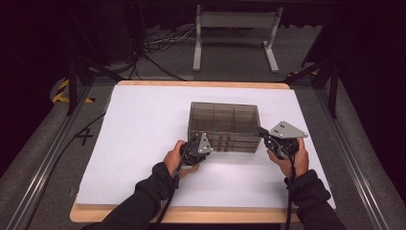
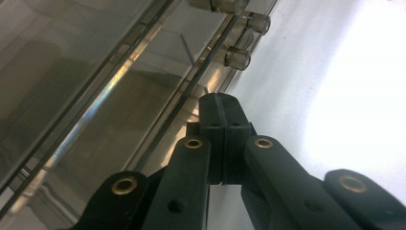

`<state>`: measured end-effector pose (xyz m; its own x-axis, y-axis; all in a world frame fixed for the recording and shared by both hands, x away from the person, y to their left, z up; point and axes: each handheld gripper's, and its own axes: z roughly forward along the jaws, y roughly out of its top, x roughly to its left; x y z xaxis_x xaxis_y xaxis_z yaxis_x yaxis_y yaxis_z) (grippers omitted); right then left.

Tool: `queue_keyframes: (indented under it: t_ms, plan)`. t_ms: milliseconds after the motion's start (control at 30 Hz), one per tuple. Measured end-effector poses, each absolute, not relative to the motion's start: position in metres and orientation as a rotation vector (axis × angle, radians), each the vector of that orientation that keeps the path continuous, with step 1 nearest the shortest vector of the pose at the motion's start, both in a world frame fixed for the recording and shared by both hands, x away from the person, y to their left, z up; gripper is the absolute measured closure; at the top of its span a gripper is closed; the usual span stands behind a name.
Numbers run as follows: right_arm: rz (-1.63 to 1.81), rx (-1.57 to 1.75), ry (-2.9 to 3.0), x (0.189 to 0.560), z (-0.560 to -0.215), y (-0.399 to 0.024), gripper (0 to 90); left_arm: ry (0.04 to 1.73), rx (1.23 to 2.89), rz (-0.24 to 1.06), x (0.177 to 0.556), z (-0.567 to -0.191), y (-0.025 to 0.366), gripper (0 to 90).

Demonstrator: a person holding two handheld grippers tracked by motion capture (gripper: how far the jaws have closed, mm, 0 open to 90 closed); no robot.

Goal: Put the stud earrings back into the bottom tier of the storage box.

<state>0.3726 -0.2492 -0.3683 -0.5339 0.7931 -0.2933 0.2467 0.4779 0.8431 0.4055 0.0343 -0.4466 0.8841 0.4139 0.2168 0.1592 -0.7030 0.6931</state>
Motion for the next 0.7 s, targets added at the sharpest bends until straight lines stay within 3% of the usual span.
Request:
queue_keyframes:
  t_ms: [700]
  plan:
    - [1.058, 0.845, 2.034, 0.359, -0.361, -0.256, 88.9, 0.378, 2.299, 0.5, 0.392, -0.43, 0.048, 89.1]
